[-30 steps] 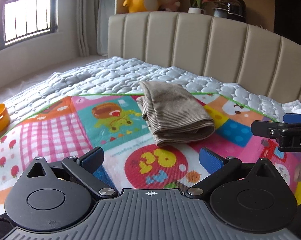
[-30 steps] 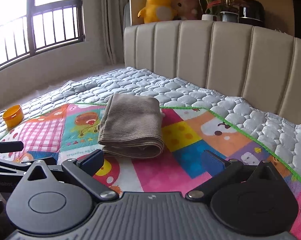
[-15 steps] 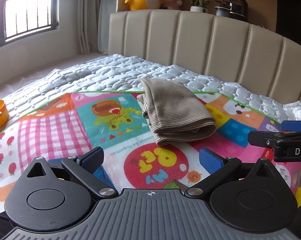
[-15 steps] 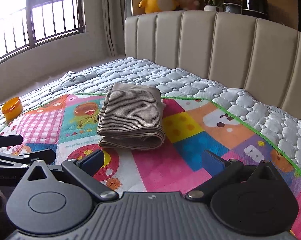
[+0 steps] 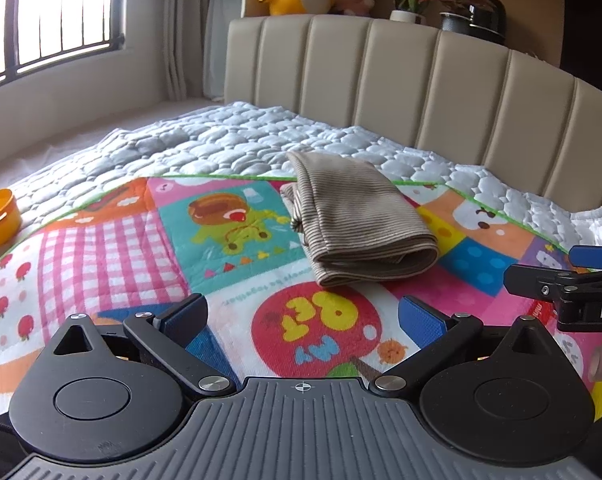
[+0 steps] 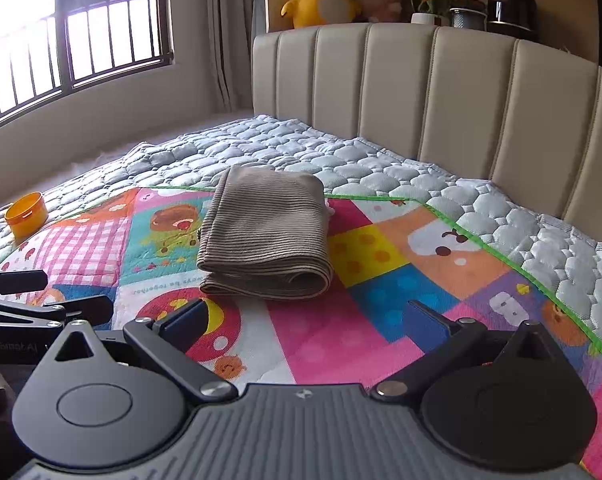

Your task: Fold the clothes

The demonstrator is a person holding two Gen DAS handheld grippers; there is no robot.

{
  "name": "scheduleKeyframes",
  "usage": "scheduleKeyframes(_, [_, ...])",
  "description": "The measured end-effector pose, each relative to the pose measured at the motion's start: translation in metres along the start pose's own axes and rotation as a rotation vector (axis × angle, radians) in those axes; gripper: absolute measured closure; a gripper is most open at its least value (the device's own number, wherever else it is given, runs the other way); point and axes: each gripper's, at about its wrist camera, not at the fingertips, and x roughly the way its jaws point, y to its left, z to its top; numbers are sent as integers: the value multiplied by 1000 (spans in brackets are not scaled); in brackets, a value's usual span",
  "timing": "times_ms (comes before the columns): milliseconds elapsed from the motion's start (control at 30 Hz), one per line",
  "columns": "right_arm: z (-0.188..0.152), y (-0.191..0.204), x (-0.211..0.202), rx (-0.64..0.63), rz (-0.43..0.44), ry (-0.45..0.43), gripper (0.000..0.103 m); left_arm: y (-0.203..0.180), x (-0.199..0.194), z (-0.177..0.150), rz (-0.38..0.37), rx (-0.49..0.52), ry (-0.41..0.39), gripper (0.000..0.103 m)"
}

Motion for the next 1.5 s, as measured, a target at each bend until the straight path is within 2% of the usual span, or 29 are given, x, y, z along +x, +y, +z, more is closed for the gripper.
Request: scheduleKeyframes(1500, [0, -1, 2, -7, 7, 12, 0, 2, -1, 1, 6, -11, -5, 0])
